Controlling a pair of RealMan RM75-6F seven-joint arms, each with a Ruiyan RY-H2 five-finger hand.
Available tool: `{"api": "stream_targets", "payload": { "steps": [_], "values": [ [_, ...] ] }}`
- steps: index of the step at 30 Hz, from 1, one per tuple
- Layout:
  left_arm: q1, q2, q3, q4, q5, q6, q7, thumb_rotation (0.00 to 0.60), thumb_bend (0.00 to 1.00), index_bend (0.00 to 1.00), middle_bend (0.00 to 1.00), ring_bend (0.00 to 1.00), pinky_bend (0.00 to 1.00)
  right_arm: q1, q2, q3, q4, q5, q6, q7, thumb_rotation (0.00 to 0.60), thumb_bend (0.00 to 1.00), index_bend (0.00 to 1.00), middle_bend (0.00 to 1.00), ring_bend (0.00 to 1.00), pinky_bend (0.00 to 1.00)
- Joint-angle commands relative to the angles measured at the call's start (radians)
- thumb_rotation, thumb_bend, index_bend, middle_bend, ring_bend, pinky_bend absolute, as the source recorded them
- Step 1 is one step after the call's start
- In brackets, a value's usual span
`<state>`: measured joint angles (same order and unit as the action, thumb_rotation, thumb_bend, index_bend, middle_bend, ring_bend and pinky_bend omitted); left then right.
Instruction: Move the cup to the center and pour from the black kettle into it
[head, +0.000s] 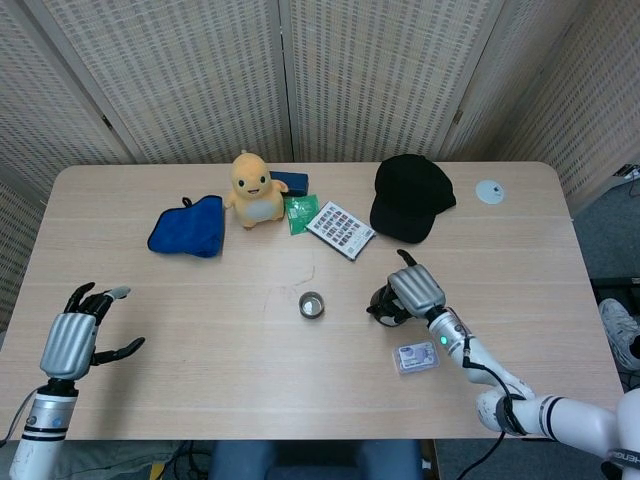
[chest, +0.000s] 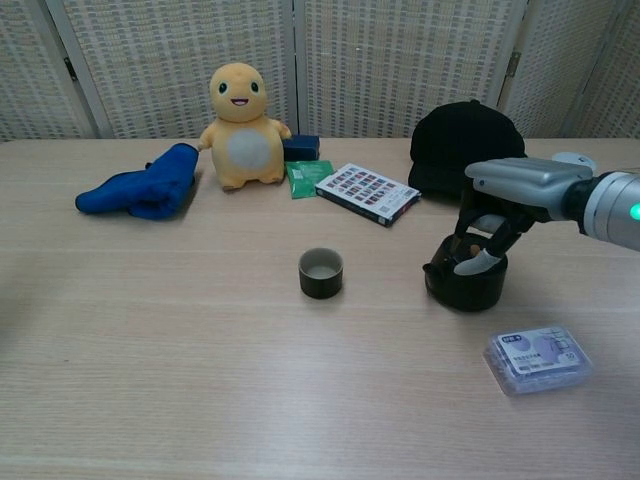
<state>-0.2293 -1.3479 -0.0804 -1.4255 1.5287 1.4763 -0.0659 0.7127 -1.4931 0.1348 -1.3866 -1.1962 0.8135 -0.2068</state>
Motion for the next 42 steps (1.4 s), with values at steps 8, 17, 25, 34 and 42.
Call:
{"api": "stream_targets", "payload": {
  "steps": [8,17,25,34,42],
  "values": [
    [0.001,0.003,0.002,-0.002,0.008,0.005,-0.008,0.005,0.02,0.23,0.29,0.31,0.09,-0.005,0.037,0.002,-0.061,0.010,0.032,-0.024,0.401,0.00,1.00,1.00,0.97,0.09],
    [0.001,0.002,0.002,-0.002,0.012,0.008,-0.013,0.000,0.02,0.23,0.29,0.31,0.09,-0.018,0.054,-0.016,-0.098,-0.002,0.065,-0.049,0.418,0.25,1.00,1.00,0.98,0.20],
    [0.002,0.008,0.005,-0.010,0.015,0.009,-0.024,0.000,0.02,0.23,0.29,0.31,0.08,-0.030,0.056,-0.021,-0.108,-0.026,0.102,-0.051,0.421,0.39,1.00,1.00,0.99,0.27],
    [0.004,0.006,0.005,-0.011,0.016,0.012,-0.028,0.000,0.02,0.23,0.29,0.31,0.08,-0.020,0.040,-0.005,-0.099,-0.013,0.108,-0.063,0.425,0.42,1.00,1.00,0.99,0.42],
    [0.008,0.007,0.005,-0.006,0.012,0.014,-0.028,0.000,0.02,0.23,0.29,0.31,0.07,0.014,0.011,0.018,-0.070,-0.013,0.090,-0.067,0.429,0.44,1.00,1.00,0.99,0.52]
  ]
}}
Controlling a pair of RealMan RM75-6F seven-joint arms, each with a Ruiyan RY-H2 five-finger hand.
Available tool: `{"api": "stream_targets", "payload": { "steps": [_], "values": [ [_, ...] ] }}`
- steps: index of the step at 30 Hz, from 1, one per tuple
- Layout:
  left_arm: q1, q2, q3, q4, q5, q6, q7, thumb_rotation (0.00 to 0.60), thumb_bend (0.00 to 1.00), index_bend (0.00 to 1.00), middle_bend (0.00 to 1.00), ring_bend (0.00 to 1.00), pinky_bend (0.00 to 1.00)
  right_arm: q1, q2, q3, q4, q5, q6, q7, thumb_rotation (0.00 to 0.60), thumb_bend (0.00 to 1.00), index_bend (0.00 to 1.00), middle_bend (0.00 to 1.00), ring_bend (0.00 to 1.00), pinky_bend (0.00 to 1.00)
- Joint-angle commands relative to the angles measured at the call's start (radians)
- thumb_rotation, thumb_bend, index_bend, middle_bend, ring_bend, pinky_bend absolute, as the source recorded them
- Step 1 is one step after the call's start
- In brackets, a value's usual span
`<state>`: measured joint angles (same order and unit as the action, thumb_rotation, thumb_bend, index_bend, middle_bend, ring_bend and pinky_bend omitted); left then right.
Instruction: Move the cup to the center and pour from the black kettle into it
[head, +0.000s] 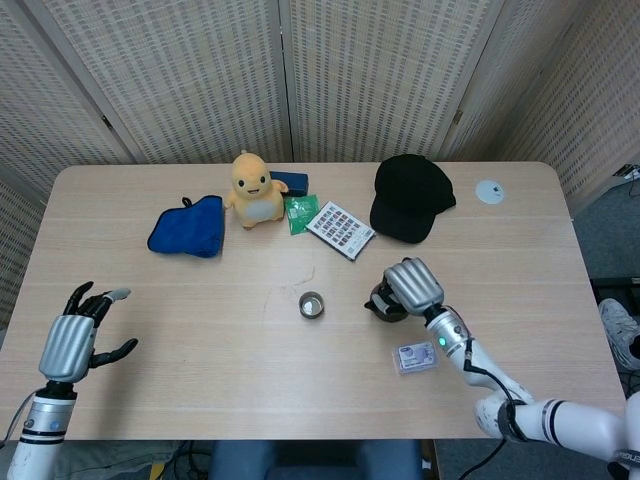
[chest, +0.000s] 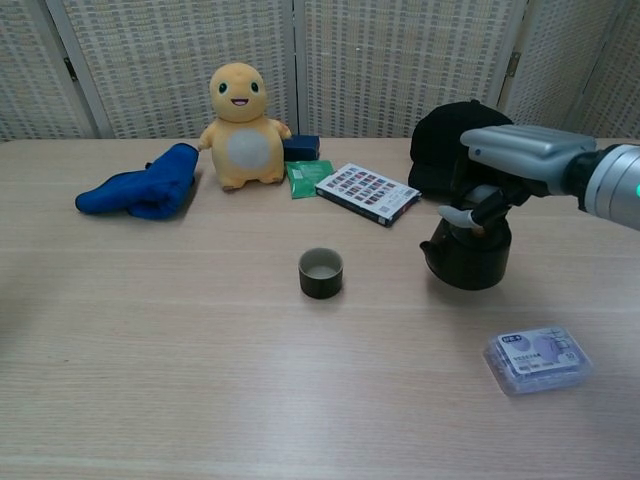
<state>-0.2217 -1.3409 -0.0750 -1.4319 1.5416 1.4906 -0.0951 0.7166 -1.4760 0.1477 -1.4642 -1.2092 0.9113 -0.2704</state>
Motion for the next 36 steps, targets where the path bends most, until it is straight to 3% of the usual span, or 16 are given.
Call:
{"api": "stream_targets", "payload": {
  "steps": [1,21,36],
  "values": [
    [0.001,0.000,-0.001,0.001,-0.002,0.000,0.002,0.000,0.02,0.23,0.29,0.31,0.07,0.017,-0.010,0.009,0.012,0.000,-0.014,-0.005,0.430,0.44,1.00,1.00,0.99,0.53],
    [0.003,0.013,0.001,-0.039,0.008,0.005,0.050,0.000,0.02,0.23,0.29,0.31,0.07,0.220,-0.152,0.068,0.171,0.072,-0.158,-0.135,0.452,0.44,1.00,1.00,0.99,0.54],
    [-0.004,0.034,0.007,-0.071,0.000,-0.023,0.093,0.000,0.02,0.23,0.29,0.31,0.07,0.321,-0.172,0.068,0.181,0.124,-0.175,-0.287,0.491,0.44,1.00,1.00,0.99,0.54]
  ]
}}
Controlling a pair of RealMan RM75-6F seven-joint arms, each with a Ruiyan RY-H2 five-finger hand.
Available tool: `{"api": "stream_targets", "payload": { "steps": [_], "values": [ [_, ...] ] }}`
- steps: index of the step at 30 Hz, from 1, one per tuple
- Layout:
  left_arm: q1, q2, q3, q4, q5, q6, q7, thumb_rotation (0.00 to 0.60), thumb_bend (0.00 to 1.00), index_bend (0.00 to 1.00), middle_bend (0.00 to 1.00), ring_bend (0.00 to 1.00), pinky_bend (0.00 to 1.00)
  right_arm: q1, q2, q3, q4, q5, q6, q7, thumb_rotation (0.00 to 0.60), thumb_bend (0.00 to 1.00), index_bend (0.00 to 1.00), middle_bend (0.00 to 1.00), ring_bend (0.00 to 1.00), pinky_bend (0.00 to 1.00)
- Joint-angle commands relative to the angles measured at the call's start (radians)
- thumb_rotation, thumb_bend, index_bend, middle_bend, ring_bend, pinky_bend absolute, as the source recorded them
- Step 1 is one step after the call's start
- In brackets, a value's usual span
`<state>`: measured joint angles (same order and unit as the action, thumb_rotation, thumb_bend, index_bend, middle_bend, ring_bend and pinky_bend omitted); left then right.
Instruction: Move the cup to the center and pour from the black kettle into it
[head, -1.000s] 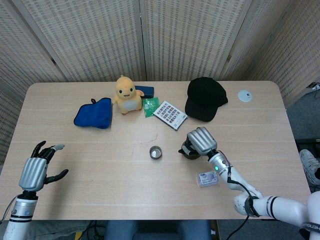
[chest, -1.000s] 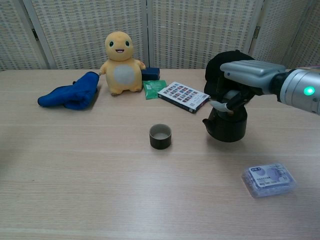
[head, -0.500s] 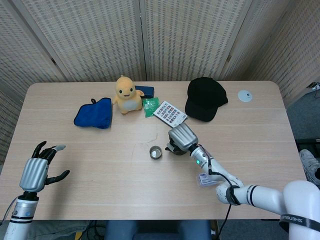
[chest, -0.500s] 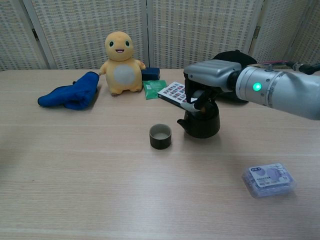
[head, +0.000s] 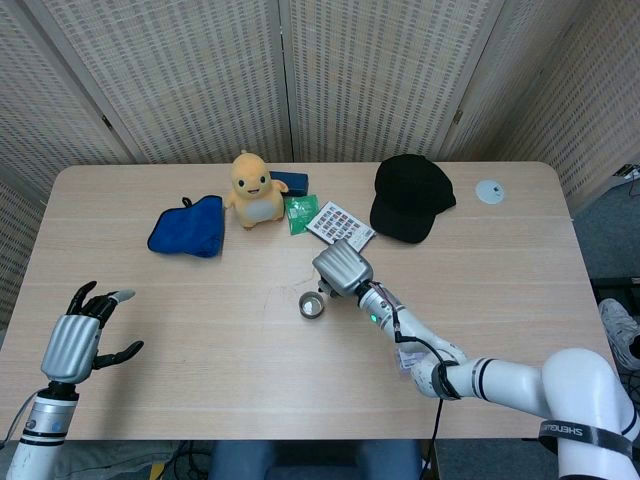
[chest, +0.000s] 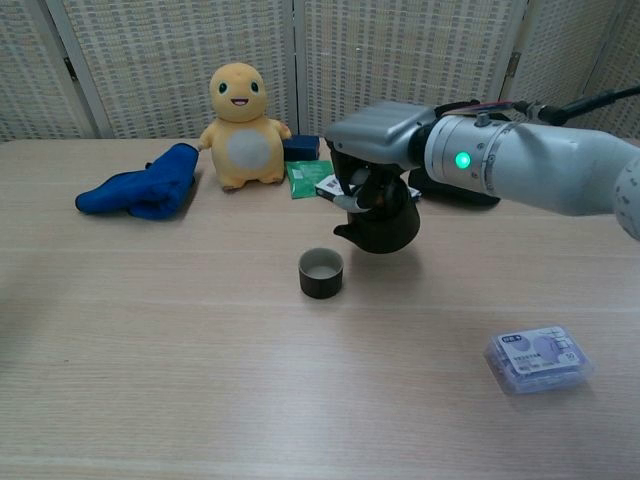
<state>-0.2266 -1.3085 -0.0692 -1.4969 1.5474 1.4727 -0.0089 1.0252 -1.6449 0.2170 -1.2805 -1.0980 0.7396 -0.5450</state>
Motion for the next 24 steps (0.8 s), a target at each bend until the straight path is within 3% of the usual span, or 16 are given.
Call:
{"api": "stream_targets", "payload": {
  "steps": [1,24],
  "values": [
    [0.002,0.002,0.002,-0.009,-0.009,-0.007,0.010,0.000,0.02,0.23,0.29,0.31,0.07,0.016,-0.004,-0.001,-0.003,0.017,-0.004,-0.018,0.493,0.44,1.00,1.00,0.99,0.54],
    [0.001,-0.004,0.023,-0.010,0.020,-0.012,0.064,0.000,0.02,0.23,0.29,0.31,0.07,0.089,-0.030,-0.053,0.001,0.040,0.015,-0.148,0.497,0.44,1.00,1.00,0.99,0.57]
  ]
}}
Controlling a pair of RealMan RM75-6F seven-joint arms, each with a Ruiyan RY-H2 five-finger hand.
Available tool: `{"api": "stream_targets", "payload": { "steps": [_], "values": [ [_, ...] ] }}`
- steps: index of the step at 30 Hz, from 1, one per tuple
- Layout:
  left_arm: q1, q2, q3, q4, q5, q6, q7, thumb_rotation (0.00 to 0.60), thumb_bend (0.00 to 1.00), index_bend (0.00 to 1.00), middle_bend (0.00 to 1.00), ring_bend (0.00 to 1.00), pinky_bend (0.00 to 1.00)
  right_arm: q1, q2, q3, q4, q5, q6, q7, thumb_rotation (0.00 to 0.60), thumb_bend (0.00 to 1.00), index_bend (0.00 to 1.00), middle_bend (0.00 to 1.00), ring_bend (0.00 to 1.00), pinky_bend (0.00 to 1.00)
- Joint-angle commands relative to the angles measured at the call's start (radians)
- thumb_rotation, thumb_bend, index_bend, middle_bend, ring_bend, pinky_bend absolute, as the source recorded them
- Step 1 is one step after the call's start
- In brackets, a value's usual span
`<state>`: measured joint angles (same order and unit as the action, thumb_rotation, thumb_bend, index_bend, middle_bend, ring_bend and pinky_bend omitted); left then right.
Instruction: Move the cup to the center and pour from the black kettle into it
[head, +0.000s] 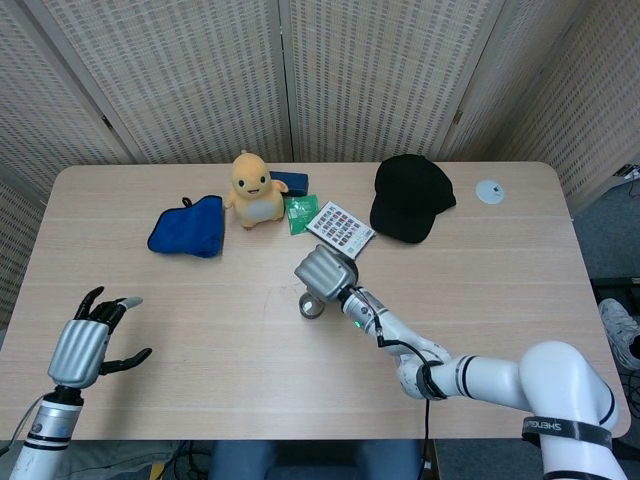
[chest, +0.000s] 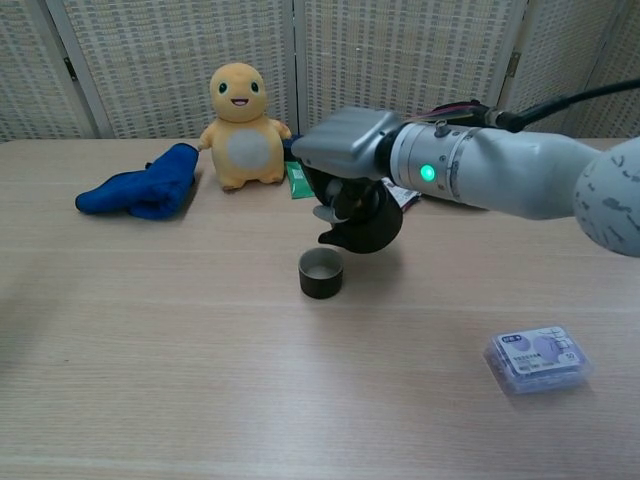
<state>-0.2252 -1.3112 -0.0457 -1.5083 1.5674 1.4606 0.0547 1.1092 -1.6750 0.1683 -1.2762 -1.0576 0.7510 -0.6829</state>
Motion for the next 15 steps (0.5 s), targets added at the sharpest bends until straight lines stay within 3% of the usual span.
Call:
{"api": "stream_targets", "payload": {
  "steps": [1,15],
  "values": [
    [0.000,-0.002,0.000,0.002,0.000,0.000,0.000,0.000,0.02,0.23,0.29,0.31,0.07,0.008,0.000,-0.006,-0.005,-0.002,0.005,-0.016,0.497,0.44,1.00,1.00,0.99,0.57],
    [0.005,-0.009,0.001,0.011,0.000,0.006,-0.013,0.000,0.02,0.23,0.29,0.31,0.07,0.030,0.001,-0.036,-0.024,-0.002,0.023,-0.089,0.498,0.44,1.00,1.00,1.00,0.58]
  ]
}}
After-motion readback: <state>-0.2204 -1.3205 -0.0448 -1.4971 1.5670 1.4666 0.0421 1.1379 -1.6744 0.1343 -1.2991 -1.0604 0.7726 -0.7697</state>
